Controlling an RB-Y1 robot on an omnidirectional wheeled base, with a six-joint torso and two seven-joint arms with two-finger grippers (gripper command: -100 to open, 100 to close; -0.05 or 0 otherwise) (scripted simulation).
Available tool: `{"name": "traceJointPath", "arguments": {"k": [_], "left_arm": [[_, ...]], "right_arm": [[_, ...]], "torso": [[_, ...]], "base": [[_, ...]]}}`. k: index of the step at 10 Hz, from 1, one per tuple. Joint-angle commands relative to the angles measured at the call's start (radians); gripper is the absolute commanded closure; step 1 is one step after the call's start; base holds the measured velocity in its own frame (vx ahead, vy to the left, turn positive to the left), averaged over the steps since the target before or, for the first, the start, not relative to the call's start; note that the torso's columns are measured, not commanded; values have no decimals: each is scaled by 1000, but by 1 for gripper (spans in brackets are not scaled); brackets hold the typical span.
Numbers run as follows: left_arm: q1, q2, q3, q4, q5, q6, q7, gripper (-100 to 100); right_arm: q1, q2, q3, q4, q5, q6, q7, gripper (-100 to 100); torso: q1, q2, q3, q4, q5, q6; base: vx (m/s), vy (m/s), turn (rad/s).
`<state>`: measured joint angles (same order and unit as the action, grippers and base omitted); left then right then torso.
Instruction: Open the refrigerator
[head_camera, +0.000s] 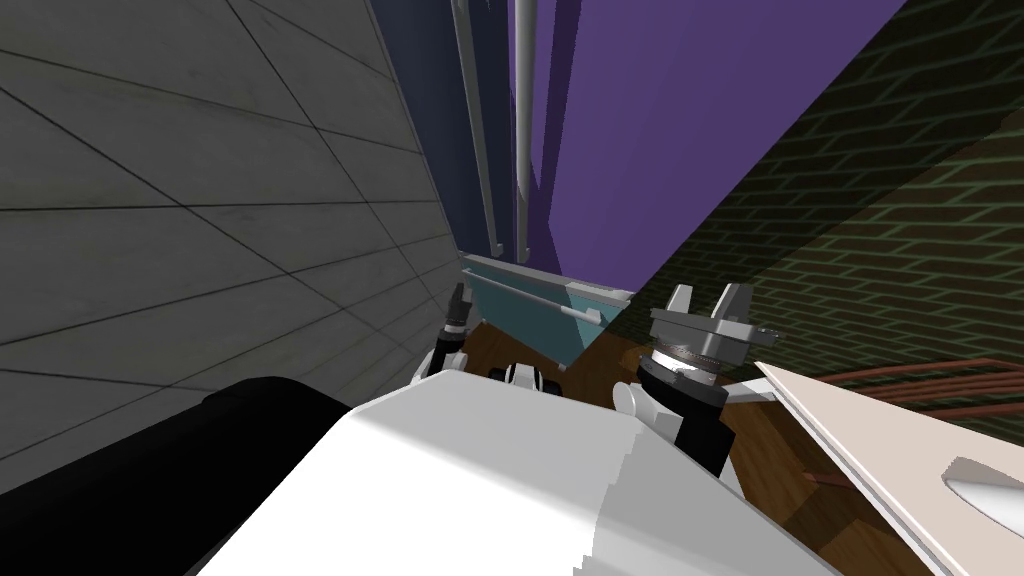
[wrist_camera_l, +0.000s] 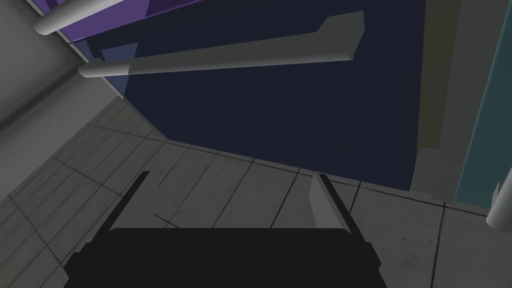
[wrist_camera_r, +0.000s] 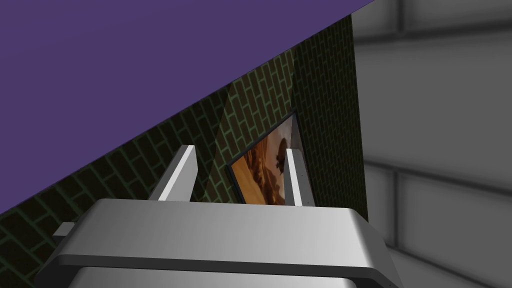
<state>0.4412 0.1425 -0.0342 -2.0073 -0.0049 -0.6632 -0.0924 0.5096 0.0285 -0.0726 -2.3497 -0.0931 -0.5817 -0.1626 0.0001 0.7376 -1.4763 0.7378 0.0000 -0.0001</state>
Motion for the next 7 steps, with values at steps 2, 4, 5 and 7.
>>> {"name": "traceJointPath", "arguments": {"k": [2, 4, 5, 7], "left_arm": [[-19, 7, -12, 79, -11, -37, -9, -100], [-33, 8, -23, 139, -20, -66, -18, -100], [-33, 8, -23, 142, -20, -66, -18, -100], [-48, 7, -35, 209, -30, -96, -26, -100]], "right_arm": [[0, 0, 0, 0, 0, 0, 0, 0], [0, 0, 0, 0, 0, 0, 0, 0], [0, 0, 0, 0, 0, 0, 0, 0], [0, 0, 0, 0, 0, 0, 0, 0]], "torso": [[0, 1, 0, 0, 0, 0], [-1, 2, 2, 1, 0, 0], [-1, 1, 1, 0, 0, 0], [0, 0, 0, 0, 0, 0]], "base": [[68, 21, -44], [52, 8, -54], [51, 12, -26], [68, 13, -59]]}}
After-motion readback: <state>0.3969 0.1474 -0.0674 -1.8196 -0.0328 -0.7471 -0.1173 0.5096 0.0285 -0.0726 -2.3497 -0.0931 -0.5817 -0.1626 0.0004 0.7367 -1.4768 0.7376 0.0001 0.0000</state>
